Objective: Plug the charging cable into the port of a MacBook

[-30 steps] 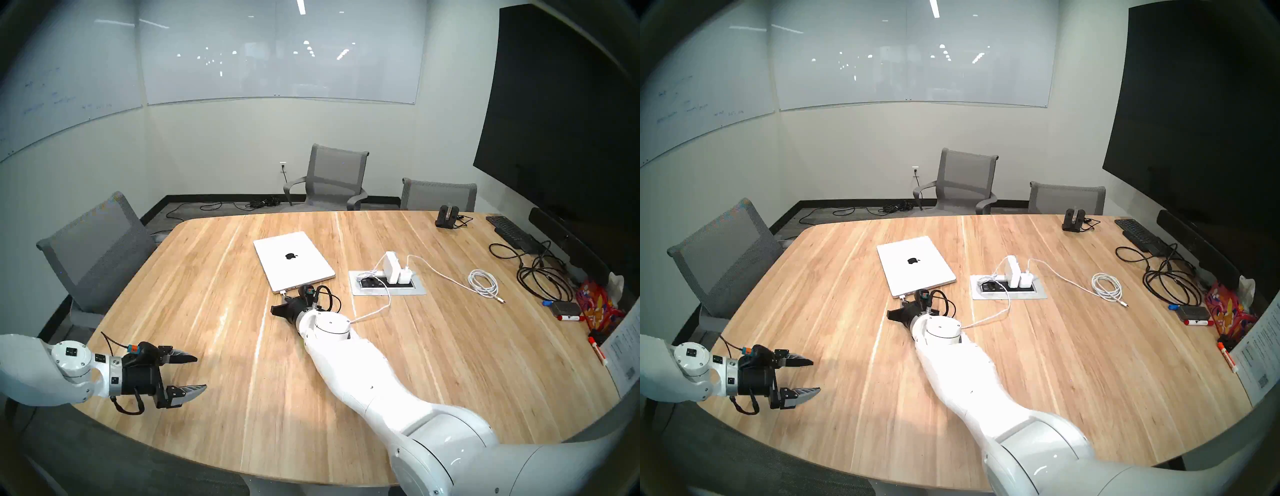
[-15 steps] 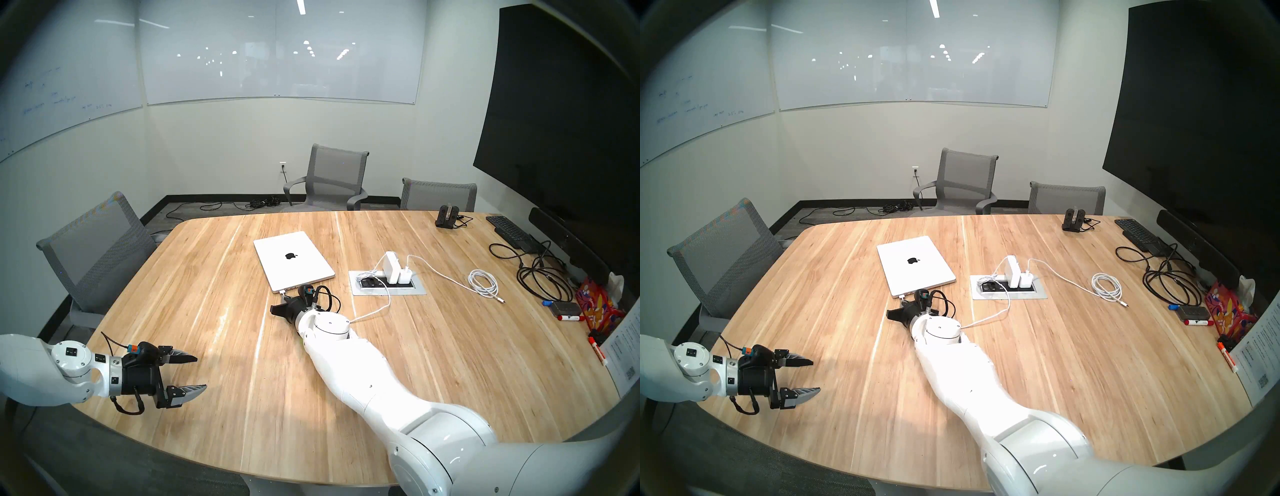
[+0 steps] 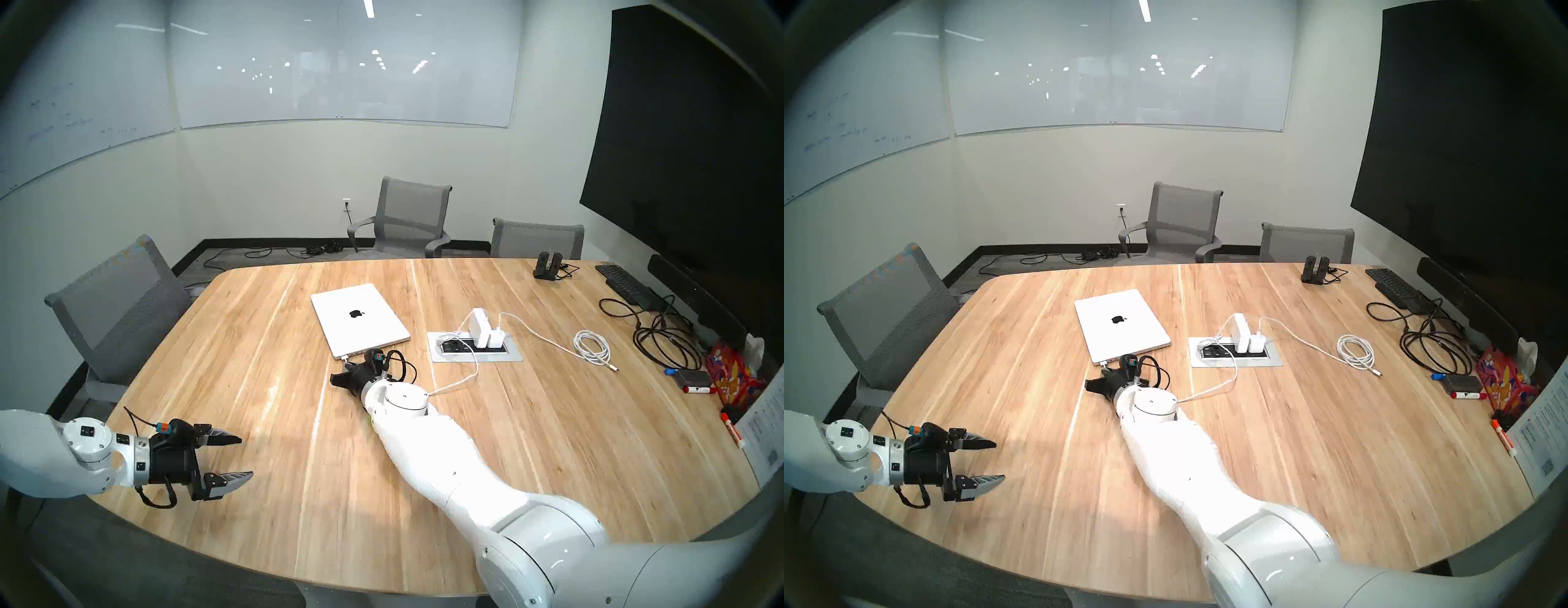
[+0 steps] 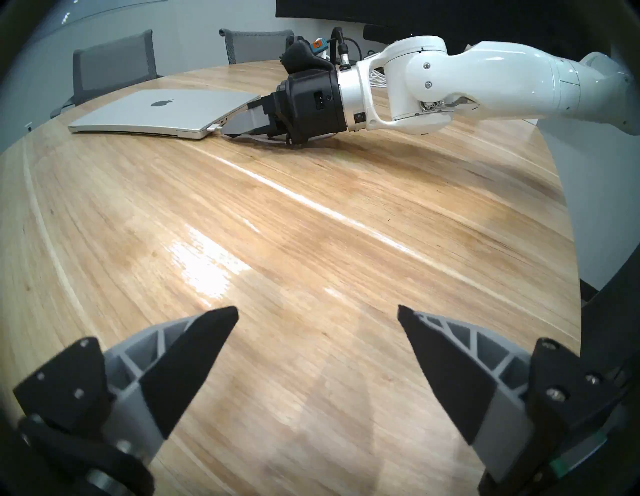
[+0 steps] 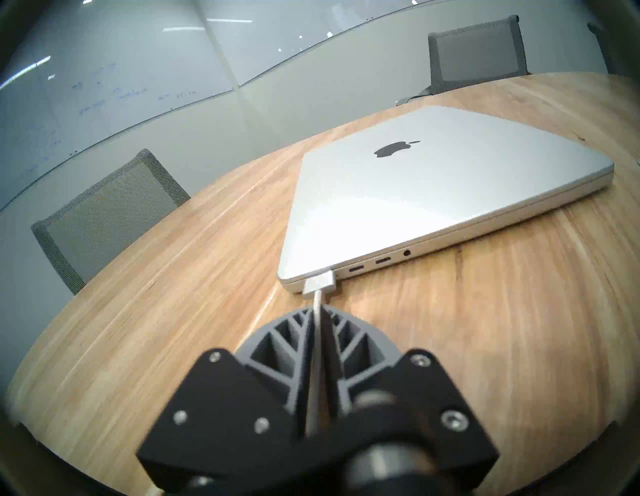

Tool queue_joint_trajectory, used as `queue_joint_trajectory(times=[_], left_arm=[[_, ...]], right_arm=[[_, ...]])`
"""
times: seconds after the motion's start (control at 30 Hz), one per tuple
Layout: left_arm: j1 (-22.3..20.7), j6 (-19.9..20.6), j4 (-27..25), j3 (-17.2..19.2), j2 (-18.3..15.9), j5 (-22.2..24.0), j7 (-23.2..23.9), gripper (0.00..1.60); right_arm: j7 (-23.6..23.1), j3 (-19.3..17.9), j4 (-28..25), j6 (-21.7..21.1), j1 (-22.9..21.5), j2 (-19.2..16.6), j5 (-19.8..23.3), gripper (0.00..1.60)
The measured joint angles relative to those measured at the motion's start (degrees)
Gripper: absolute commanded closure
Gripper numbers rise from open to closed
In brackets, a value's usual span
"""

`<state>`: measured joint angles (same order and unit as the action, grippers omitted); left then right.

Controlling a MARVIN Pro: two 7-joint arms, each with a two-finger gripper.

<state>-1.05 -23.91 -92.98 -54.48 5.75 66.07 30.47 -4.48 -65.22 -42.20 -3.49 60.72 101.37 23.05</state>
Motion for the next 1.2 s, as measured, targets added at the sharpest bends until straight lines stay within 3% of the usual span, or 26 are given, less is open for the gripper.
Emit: queue_joint_trajectory(times=[1.07, 1.2], left_arm=[[0.00, 0.00, 0.00, 0.00, 0.00, 0.00, 0.00, 0.00], [0.00, 0.00, 0.00, 0.00, 0.00, 0.00, 0.00, 0.00]], right_arm=[[0.09, 0.47, 1.10, 0.98, -0.65, 0.27, 0.66, 0.83], [0.00, 0.56, 1.11, 1.06, -0.66, 0.34, 0.74, 0.65]])
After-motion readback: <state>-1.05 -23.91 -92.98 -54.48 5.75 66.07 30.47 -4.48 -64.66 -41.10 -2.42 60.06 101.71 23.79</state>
